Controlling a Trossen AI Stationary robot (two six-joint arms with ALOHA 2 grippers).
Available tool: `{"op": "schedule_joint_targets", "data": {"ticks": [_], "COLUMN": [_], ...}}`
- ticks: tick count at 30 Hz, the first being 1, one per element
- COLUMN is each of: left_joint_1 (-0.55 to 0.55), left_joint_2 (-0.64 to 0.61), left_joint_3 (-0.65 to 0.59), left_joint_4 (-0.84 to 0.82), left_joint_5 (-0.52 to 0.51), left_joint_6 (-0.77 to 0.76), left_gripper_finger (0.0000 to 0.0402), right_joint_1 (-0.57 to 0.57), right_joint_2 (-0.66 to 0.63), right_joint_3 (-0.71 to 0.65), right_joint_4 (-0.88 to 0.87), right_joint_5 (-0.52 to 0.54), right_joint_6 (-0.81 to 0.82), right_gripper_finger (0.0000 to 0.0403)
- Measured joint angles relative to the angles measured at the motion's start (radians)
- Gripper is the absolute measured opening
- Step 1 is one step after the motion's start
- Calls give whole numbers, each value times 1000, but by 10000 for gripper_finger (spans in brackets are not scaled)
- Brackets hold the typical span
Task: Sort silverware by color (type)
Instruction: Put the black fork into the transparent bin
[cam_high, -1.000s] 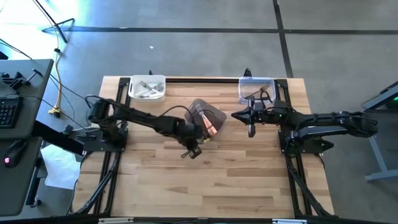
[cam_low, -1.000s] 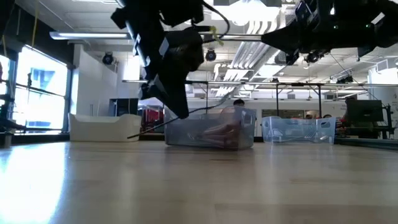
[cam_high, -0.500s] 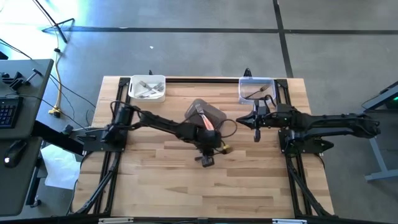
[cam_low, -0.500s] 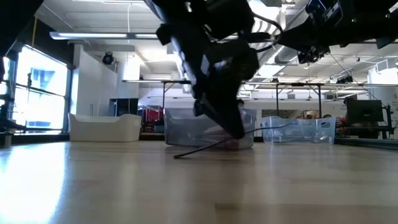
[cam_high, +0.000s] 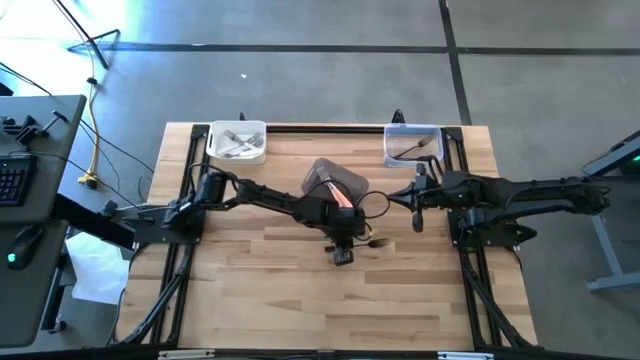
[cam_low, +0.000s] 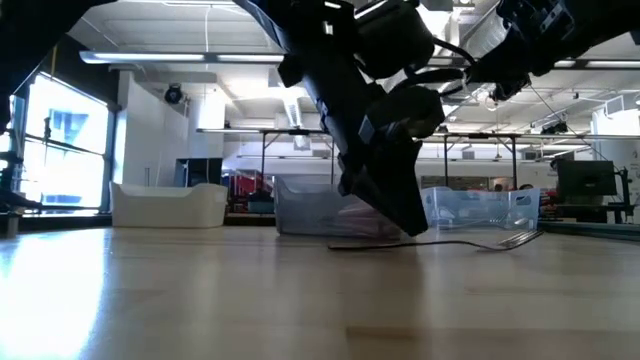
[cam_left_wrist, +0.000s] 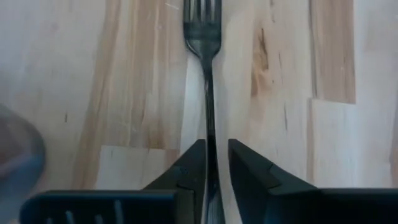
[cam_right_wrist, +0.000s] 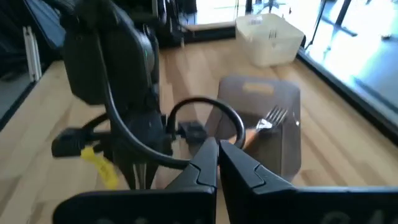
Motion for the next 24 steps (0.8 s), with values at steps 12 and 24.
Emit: {"op": "schedule_joint_targets", "data": {"ticks": [12,24], "left_joint_1": [-22,-123], "left_joint_2": [-141,-562], "left_joint_3": [-2,-610], "left_joint_4": [-37,377], "left_joint_5": [-42,-258], "left_joint_6": [67,-180], "left_gripper_finger": [115,4], "right_joint_1": [56,89], "right_joint_2": [12,294], "right_joint_3": [64,64], "right_joint_4": [-155,-141], "right_joint_5": [0,51], "right_joint_6": [86,234], "right_gripper_finger": [0,0]}}
